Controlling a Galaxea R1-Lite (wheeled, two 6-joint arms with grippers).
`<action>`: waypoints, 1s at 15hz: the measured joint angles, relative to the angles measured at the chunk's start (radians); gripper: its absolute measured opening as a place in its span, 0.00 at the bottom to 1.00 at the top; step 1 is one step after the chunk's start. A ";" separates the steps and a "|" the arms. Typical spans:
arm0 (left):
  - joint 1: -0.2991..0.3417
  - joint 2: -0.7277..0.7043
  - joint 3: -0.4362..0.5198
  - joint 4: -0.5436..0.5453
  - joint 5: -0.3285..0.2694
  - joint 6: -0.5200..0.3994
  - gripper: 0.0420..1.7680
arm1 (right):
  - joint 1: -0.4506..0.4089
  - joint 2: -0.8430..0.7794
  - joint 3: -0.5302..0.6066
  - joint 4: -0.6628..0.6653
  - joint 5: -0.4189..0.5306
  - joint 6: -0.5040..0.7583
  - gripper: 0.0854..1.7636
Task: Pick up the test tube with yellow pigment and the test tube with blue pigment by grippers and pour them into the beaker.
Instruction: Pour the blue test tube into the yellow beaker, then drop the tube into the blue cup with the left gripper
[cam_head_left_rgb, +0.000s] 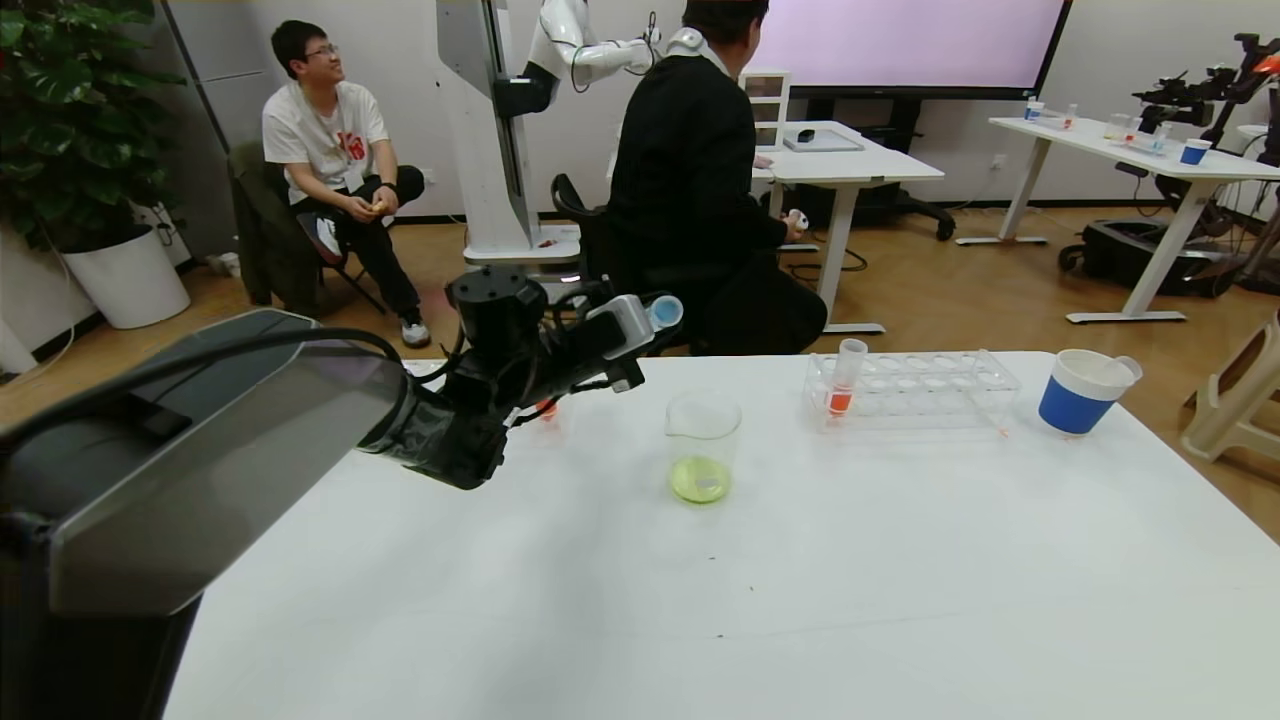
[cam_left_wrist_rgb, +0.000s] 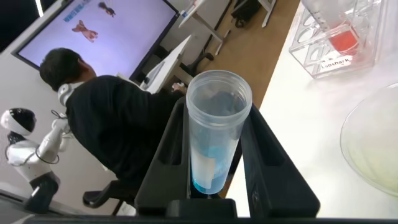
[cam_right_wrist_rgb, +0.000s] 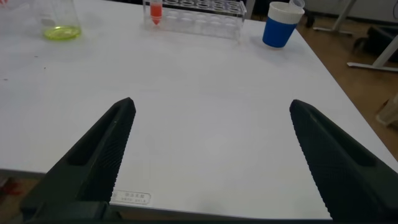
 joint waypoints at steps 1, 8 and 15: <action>-0.002 0.011 -0.005 -0.006 -0.016 0.031 0.26 | 0.000 0.000 0.000 0.000 0.000 0.000 0.98; 0.001 0.040 -0.022 -0.007 -0.153 0.264 0.26 | 0.000 0.000 0.000 0.000 0.000 0.000 0.98; -0.005 0.053 -0.023 -0.006 -0.216 0.448 0.26 | 0.000 0.000 0.000 0.000 0.000 0.000 0.98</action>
